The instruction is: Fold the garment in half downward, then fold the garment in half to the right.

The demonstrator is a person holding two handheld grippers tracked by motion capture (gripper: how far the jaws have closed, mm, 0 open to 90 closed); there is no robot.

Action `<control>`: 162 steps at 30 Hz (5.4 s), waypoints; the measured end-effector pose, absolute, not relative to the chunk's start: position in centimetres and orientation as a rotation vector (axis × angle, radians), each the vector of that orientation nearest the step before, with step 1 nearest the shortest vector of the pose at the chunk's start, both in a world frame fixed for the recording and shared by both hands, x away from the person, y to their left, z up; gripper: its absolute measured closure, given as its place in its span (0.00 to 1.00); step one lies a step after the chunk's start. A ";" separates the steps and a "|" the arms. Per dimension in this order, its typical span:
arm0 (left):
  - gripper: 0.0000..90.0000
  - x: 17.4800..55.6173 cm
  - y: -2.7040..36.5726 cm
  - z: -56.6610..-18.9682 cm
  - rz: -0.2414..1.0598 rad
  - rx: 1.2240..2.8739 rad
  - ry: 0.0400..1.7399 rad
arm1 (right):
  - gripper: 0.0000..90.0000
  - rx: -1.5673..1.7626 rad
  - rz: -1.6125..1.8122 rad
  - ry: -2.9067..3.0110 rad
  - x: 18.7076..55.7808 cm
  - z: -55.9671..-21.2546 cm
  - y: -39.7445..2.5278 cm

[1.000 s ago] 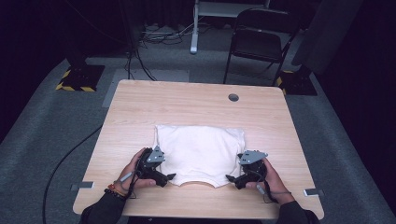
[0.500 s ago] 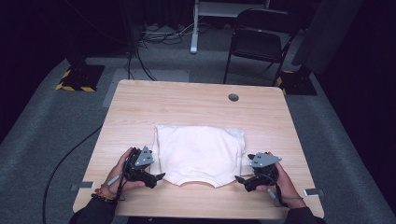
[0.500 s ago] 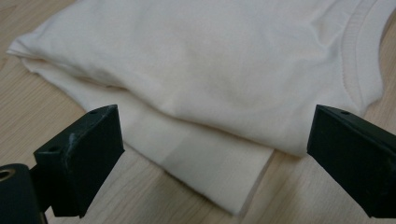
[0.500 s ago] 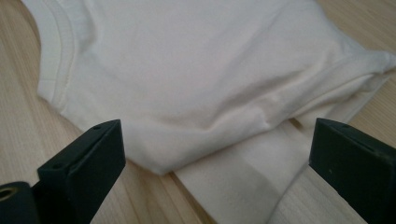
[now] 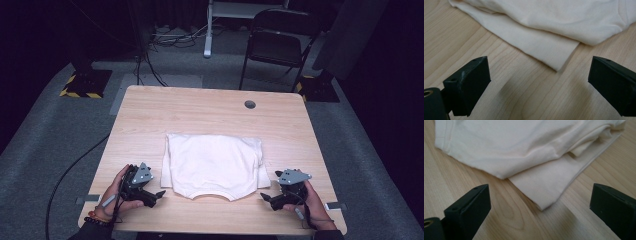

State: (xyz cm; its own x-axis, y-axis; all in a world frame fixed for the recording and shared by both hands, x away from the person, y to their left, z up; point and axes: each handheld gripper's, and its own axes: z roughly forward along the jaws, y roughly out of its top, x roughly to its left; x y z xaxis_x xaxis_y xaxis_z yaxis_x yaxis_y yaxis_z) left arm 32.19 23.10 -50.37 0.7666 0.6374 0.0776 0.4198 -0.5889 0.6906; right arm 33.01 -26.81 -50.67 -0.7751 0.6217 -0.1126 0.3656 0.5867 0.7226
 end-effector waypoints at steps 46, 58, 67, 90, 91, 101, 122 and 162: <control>0.01 31.3 24.7 -51.6 0.344 2.254 0.869 | 0.00 0.905 1.046 2.512 32.5 -51.7 -28.8; 0.01 31.3 24.7 -51.6 0.345 2.253 0.869 | 0.00 0.908 1.046 2.510 32.5 -51.7 -28.8; 0.01 31.3 24.7 -51.6 0.345 2.254 0.868 | 0.00 0.911 1.044 2.508 32.5 -51.7 -28.9; 0.02 31.4 24.8 -51.5 0.358 2.244 0.901 | 0.00 0.923 1.037 2.499 32.4 -51.7 -28.9; 0.02 31.5 24.9 -51.5 0.360 2.244 0.904 | 0.00 0.921 1.035 2.497 32.4 -51.6 -28.9; 0.04 31.9 24.7 -50.8 0.359 2.250 0.901 | 0.03 0.874 1.025 2.493 31.9 -51.1 -28.3; 0.05 34.1 24.1 -49.9 0.322 2.209 0.911 | 0.04 0.768 1.067 2.473 31.8 -49.7 -25.5; 0.04 41.6 21.5 -50.5 0.213 2.180 1.035 | 0.05 0.616 1.036 2.540 32.7 -50.0 -20.2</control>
State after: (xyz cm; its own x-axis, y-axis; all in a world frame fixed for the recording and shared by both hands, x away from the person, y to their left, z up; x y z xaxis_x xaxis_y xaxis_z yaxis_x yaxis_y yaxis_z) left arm 41.56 21.51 -50.51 0.6668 0.7314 -0.1429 0.6158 -0.4328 0.6583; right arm 32.67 -20.17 -50.03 -0.8525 0.5049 -0.1357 0.2661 0.6424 0.7187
